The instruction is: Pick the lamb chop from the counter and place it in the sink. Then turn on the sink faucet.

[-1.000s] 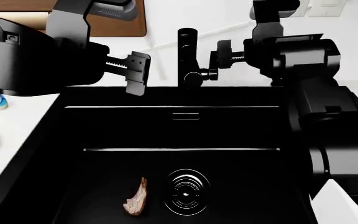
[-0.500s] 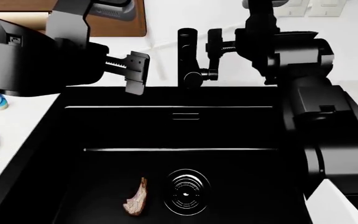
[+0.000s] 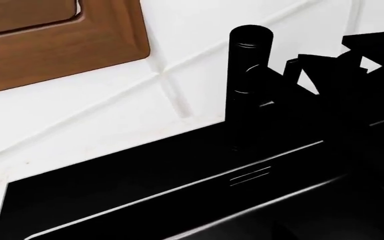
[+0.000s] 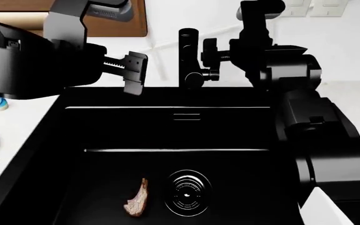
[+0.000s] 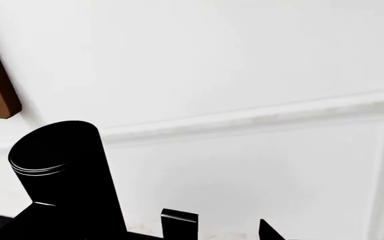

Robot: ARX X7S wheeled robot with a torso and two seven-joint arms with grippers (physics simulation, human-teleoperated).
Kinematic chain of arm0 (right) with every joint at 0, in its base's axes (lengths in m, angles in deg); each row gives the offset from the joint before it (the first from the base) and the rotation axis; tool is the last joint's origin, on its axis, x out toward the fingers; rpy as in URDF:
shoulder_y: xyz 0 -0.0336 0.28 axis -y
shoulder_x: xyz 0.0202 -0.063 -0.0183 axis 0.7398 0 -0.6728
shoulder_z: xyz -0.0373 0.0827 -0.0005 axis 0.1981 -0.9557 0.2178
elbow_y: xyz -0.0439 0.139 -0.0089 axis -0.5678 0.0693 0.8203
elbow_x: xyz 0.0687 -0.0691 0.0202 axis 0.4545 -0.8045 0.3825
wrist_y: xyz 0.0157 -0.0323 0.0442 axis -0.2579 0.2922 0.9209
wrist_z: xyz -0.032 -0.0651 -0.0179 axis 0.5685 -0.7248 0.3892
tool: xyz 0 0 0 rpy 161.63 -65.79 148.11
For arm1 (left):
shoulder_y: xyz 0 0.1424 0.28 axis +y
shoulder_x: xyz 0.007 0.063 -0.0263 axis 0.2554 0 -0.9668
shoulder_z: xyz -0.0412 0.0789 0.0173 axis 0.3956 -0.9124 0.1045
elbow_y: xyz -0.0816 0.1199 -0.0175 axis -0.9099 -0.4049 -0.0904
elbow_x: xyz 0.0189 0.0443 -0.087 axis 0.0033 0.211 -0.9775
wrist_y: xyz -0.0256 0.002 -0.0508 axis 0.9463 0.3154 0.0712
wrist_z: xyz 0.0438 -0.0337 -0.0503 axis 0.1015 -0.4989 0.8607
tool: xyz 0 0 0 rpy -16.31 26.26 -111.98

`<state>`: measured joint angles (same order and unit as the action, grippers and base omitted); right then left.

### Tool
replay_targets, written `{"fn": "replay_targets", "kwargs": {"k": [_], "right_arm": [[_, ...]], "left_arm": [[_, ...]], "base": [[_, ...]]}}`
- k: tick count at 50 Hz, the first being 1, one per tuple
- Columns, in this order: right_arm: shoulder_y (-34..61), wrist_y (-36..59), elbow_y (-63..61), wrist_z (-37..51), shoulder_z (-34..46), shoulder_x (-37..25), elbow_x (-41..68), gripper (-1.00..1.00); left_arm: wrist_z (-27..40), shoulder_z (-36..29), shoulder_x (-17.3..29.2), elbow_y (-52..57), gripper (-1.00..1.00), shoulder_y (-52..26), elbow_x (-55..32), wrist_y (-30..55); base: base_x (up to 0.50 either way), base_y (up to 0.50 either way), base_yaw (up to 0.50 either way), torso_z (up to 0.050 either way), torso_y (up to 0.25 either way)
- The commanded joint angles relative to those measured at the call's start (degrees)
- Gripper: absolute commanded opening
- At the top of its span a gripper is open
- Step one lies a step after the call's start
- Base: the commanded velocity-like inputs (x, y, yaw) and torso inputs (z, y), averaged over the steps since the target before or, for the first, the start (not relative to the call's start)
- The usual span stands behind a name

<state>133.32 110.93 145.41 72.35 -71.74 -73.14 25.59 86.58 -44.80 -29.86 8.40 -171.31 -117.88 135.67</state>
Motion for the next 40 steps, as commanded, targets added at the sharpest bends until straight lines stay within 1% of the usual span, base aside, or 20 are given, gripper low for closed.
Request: {"fn": "replay_targets", "kwargs": {"k": [1, 3, 6, 16, 21, 29, 33, 40], "right_arm": [[-0.6, -1.2, 0.0, 1.2, -0.4, 0.0, 0.0, 1.0], [-0.7, -1.3, 0.0, 1.2, -0.7, 0.1, -0.2, 1.0], [-0.9, -1.5, 0.0, 1.3, -1.0, 0.0, -0.5, 1.0], [-0.8, -1.6, 0.0, 0.9, -0.8, 0.1, -0.3, 1.0], [-1.0, -2.3, 0.0, 1.5, -0.2, 0.2, 0.5, 1.0], [-1.1, -2.6, 0.0, 1.3, -0.7, 0.1, 0.4, 1.0], [-1.4, -3.3, 0.0, 1.7, -1.3, 0.1, 0.3, 1.0], [-1.1, -3.7, 0.0, 1.8, 0.2, 0.2, 1.4, 1.0]], "left_arm": [[-1.7, 0.3, 0.3, 1.6, 1.0, 0.3, 3.3, -1.3], [-2.8, 0.1, 0.4, 2.6, 1.0, 0.3, 5.9, -1.7], [-2.3, 0.2, 0.3, 1.8, 1.0, 0.4, 4.5, -1.7], [-2.1, 0.1, 0.3, 1.6, 1.0, 0.5, 4.2, -2.0], [-2.5, -0.2, 0.6, 2.8, 1.0, 0.7, 6.0, -2.1], [-2.5, -0.5, 0.4, 3.0, 1.0, 0.7, 6.4, -2.1], [-2.6, -0.6, 0.5, 2.9, 1.0, 0.7, 6.6, -2.2], [-2.6, -0.7, 0.5, 3.2, 1.0, 0.6, 7.0, -2.3]], "base": [[0.0, 0.0, 0.0, 0.0, 0.0], [0.0, 0.0, 0.0, 0.0, -0.125], [0.0, 0.0, 0.0, 0.0, -0.206], [0.0, 0.0, 0.0, 0.0, 0.0], [0.0, 0.0, 0.0, 0.0, 0.0], [0.0, 0.0, 0.0, 0.0, -0.217], [0.0, 0.0, 0.0, 0.0, -0.081], [0.0, 0.0, 0.0, 0.0, -0.048]]}}
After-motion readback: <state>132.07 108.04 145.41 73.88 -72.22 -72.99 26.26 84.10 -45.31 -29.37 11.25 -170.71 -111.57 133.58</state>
